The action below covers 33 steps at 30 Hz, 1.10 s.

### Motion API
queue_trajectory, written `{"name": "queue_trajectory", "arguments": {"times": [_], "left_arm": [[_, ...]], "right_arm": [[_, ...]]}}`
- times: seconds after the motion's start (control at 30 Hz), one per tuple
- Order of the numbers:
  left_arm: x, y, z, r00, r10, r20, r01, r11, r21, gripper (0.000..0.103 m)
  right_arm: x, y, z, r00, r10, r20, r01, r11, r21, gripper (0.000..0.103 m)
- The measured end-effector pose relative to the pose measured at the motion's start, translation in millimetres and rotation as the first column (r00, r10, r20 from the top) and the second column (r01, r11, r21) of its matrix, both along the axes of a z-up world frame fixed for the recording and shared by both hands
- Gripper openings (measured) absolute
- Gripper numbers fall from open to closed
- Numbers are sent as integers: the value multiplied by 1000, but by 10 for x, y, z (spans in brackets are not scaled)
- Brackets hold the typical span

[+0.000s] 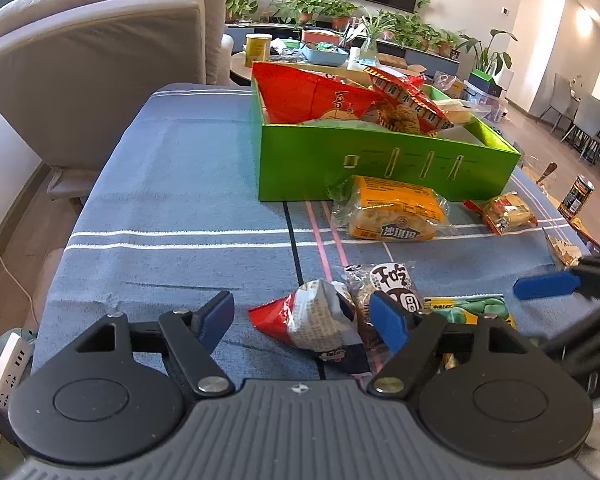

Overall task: Organize snacks
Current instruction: 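Grasp the green-and-yellow pack with the right gripper while the left gripper grasps the red-and-white wrapped snack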

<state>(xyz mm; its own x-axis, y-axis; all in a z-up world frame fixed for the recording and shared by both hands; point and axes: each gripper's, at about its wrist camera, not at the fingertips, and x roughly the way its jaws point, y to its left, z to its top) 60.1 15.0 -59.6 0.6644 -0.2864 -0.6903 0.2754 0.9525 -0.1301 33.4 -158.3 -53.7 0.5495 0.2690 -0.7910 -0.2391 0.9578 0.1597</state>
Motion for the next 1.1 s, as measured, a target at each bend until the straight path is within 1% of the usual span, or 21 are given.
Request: {"name": "queue_trajectory", "arguments": {"times": [0.07, 0.17, 0.27, 0.4, 0.57, 0.67, 0.8, 0.9, 1.0, 1.03, 1.07, 1.1], "left_arm": [[2, 3, -5, 1000, 8, 0, -8, 1000, 3, 72], [-4, 3, -6, 1000, 8, 0, -8, 1000, 5, 72], [-5, 4, -4, 1000, 7, 0, -7, 1000, 8, 72], [0, 16, -6, 1000, 12, -2, -12, 1000, 15, 72], [20, 38, -3, 1000, 13, -8, -13, 1000, 6, 72], [5, 18, 6, 1000, 3, -2, -3, 1000, 17, 72], [-6, -39, -2, 999, -52, -7, 52, 999, 4, 72], [-7, -77, -24, 997, -74, -8, 74, 997, 11, 72], [9, -97, -43, 996, -89, -15, 90, 996, 11, 67], [11, -100, -47, 996, -93, -15, 93, 996, 12, 62], [17, -107, -52, 995, -97, -14, 98, 995, 15, 54], [21, -112, -55, 995, -100, -12, 100, 995, 22, 51]], "right_arm": [[-5, 99, -28, 1000, 27, -7, -27, 999, -17, 92], [6, 187, -109, 999, 40, -22, -41, 998, -51, 92], [-4, 229, -133, 999, 48, -6, -49, 994, -99, 92], [23, 153, -159, 1000, 11, 15, -8, 986, -168, 92], [55, -4, -125, 999, -46, 28, 50, 984, -170, 92], [57, -3, -116, 999, -37, 39, 43, 986, -164, 92], [82, 47, -128, 999, -10, 45, 17, 987, -157, 92], [97, 55, -136, 999, -2, 52, 10, 989, -150, 92], [97, 38, -103, 998, 4, 65, 5, 990, -142, 92], [97, 30, -88, 998, 8, 69, 2, 990, -138, 92], [98, 20, -79, 998, 9, 70, 0, 991, -136, 92], [103, 12, -75, 998, 10, 66, -1, 991, -132, 92]]}}
